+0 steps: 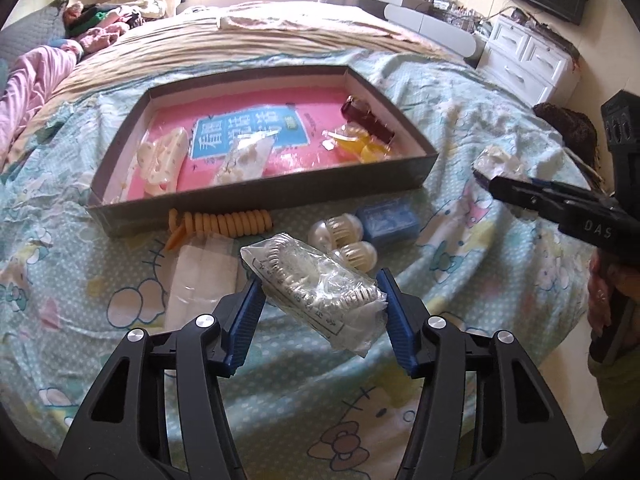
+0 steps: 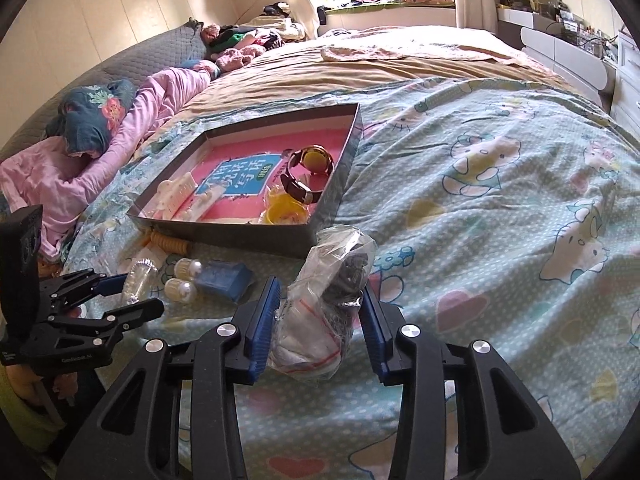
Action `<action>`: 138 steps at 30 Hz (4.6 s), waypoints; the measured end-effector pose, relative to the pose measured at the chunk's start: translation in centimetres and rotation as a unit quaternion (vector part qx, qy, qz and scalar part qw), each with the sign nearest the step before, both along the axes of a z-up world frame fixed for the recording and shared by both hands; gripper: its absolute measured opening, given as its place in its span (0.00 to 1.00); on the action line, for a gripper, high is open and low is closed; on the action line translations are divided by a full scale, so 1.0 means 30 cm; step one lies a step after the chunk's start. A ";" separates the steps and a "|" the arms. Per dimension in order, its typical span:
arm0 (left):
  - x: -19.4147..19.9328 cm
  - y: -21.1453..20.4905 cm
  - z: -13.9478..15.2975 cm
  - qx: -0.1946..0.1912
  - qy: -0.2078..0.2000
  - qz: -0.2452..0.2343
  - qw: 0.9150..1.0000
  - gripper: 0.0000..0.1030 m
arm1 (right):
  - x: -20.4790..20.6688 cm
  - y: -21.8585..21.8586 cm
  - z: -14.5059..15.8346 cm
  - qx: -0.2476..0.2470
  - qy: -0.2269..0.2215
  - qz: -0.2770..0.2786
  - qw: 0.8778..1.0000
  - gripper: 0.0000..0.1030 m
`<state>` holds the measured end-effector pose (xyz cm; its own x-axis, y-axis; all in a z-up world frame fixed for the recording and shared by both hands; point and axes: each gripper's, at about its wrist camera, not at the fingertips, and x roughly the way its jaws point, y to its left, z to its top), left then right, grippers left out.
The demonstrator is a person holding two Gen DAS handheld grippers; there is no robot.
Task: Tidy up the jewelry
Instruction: 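Carry the silver-chain bag with left gripper over the tray while right carries the clear bag, then open left gripper to drop the silver-chain bag while right releases the clear bag in the tray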
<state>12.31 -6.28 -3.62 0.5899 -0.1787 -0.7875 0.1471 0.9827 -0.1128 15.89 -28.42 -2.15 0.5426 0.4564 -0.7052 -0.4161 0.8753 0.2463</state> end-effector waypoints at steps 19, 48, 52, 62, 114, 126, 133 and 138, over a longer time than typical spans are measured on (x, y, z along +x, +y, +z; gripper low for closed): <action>-0.007 0.135 0.114 -0.022 -0.041 0.048 0.998 0.47 | -0.034 0.149 0.091 0.008 -0.025 0.042 0.999 0.37; 0.088 0.284 0.105 -0.031 -0.037 0.097 0.994 0.47 | 0.055 0.319 0.117 0.027 -0.039 0.078 0.996 0.36; 0.108 0.286 0.119 -0.031 -0.041 0.097 0.994 0.47 | 0.075 0.324 0.127 0.030 -0.043 0.075 0.996 0.36; 0.168 0.286 0.146 -0.031 -0.040 0.092 0.995 0.47 | 0.132 0.312 0.160 0.029 -0.054 0.063 0.996 0.36; 0.361 0.255 -0.009 -0.028 0.016 0.042 0.999 0.53 | 0.380 0.374 -0.017 -0.013 0.012 0.022 1.000 0.38; 0.343 0.266 0.025 -0.035 0.009 0.047 0.998 0.53 | 0.347 0.340 0.026 0.007 0.003 0.017 1.000 0.40; 0.322 0.276 0.051 -0.043 0.008 0.051 0.998 0.54 | 0.309 0.308 0.065 0.026 -0.008 0.006 1.000 0.60; 0.300 0.276 0.085 -0.046 -0.002 0.050 0.998 0.59 | 0.278 0.277 0.097 0.037 -0.018 -0.004 0.999 0.74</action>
<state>21.32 2.02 -1.07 0.6120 -0.1903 -0.7677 0.0495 0.9779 -0.2029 24.22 -20.12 0.77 0.5714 0.5015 -0.6496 -0.4185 0.8590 0.2950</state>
